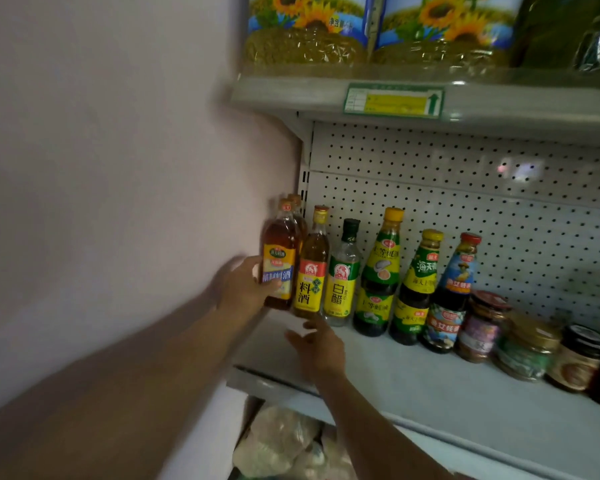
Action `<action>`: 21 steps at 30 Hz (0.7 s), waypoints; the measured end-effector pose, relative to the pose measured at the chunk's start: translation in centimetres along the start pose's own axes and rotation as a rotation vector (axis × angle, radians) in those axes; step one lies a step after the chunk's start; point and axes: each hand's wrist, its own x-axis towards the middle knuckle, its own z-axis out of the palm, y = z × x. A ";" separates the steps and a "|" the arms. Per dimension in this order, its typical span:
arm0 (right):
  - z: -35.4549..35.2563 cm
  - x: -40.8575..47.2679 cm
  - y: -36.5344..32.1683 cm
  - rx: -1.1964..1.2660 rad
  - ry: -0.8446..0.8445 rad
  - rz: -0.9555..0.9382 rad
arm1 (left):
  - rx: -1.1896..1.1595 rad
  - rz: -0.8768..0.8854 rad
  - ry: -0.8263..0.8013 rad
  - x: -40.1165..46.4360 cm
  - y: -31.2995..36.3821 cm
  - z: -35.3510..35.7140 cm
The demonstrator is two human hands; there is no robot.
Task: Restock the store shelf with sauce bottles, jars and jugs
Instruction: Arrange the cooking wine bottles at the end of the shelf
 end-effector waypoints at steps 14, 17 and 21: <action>-7.1 -17.4 9.6 -0.341 -0.165 -0.297 | 0.020 -0.190 -0.055 -26.8 -3.4 0.1; -7.1 -20.6 12.8 -0.338 -0.204 -0.281 | 0.059 -0.261 -0.109 -32.0 -5.0 1.0; -6.1 -24.2 17.0 -0.347 -0.288 -0.227 | 0.101 -0.298 -0.161 -37.2 -6.8 2.0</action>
